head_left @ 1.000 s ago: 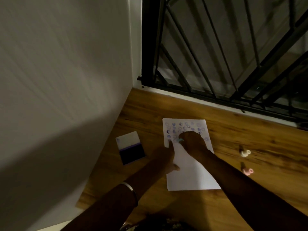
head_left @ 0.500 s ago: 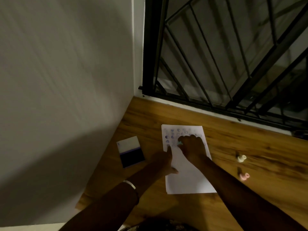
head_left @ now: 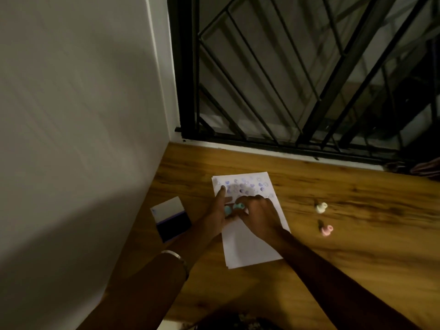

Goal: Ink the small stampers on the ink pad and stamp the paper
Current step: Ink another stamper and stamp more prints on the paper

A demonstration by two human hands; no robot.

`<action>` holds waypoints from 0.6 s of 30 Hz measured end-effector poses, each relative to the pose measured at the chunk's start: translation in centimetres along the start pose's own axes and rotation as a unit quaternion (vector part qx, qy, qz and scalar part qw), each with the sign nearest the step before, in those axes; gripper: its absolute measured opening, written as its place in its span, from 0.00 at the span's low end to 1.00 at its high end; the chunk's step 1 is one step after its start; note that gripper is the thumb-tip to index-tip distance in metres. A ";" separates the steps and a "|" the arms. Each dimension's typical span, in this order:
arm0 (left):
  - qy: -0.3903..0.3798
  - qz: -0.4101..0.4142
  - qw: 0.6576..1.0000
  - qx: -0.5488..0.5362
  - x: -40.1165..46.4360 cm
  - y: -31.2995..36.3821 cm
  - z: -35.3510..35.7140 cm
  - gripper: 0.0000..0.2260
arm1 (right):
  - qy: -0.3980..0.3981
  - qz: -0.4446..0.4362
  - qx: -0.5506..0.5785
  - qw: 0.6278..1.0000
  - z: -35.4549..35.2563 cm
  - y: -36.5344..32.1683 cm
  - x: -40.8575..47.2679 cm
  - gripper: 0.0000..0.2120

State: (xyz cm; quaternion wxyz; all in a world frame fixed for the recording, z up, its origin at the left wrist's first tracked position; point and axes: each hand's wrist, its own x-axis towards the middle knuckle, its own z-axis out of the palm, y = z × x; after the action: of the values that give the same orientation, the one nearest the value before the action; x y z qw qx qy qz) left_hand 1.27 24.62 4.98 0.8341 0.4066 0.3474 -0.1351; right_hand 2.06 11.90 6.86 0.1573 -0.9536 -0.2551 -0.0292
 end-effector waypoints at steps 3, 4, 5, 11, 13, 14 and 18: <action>-0.055 -0.006 0.998 -0.007 -0.2 -0.4 1.1 0.26 | -0.020 -0.013 -0.032 0.999 0.0 -0.2 -0.6 0.17; -0.067 -0.009 0.998 -0.009 -0.2 -0.5 1.3 0.26 | -0.028 -0.014 -0.047 0.998 -0.1 -0.1 -0.8 0.17; -0.075 -0.010 0.997 -0.008 -0.2 -0.7 1.5 0.27 | -0.033 -0.010 -0.056 0.998 -0.3 0.0 -1.0 0.16; -0.106 -0.029 0.994 0.012 -0.5 -1.8 2.9 0.29 | -0.020 0.031 -0.083 0.996 -2.0 1.0 -2.0 0.14; -0.106 -0.033 0.994 0.011 -0.6 -2.1 3.4 0.29 | -0.022 0.042 -0.068 0.997 -2.1 1.0 -2.3 0.14; -0.105 -0.033 0.994 0.014 -0.6 -2.2 3.6 0.29 | -0.020 0.048 -0.061 0.997 -2.1 1.0 -2.5 0.14; -0.099 -0.034 0.994 0.036 -0.5 -2.5 4.3 0.25 | -0.008 0.056 -0.072 0.996 -2.0 1.4 -3.0 0.13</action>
State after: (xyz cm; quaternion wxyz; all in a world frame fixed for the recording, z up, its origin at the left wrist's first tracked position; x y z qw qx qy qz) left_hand 1.65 19.70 5.65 0.8440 0.4093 0.2718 -0.2150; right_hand 0.17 8.68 7.95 0.0876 -0.9754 -0.2001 -0.0306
